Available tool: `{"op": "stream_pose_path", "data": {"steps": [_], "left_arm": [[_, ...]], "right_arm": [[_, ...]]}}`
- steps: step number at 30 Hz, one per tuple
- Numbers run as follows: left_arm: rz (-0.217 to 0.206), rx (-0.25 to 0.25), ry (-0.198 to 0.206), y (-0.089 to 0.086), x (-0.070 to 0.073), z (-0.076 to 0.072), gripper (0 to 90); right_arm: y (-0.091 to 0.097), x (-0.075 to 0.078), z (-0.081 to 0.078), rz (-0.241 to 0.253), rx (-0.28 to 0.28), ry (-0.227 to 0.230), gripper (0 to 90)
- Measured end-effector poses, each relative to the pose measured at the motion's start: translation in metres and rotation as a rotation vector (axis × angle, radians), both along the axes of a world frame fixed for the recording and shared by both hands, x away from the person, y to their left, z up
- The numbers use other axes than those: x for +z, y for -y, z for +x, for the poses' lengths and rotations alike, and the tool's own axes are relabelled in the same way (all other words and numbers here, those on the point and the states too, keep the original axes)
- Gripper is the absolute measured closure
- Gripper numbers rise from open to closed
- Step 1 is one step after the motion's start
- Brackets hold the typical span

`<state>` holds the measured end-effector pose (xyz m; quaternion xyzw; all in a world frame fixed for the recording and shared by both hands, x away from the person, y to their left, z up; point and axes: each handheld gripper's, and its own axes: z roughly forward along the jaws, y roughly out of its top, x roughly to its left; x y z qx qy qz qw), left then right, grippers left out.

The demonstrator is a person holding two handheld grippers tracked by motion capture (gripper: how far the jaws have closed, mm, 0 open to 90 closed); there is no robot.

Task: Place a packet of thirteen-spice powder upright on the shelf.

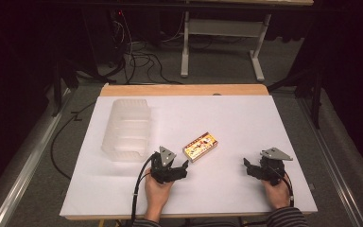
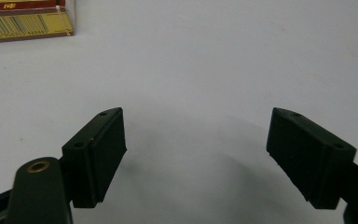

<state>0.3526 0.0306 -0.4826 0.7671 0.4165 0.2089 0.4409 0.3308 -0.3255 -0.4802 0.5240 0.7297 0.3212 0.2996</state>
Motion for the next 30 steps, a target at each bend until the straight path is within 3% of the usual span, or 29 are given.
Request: {"op": "stream_pose_path", "data": {"steps": [21, 30], "left_arm": [[0.034, 0.027, 0.013, 0.0027, 0.0002, -0.0019, 19.4], [0.015, 0.043, 0.006, 0.001, 0.0002, -0.0013, 20.3]], "right_arm": [[0.0006, 0.0002, -0.0004, 0.008, -0.008, 0.005, 18.7], [0.001, 0.0004, -0.0009, 0.011, -0.006, 0.01, 18.1]]}}
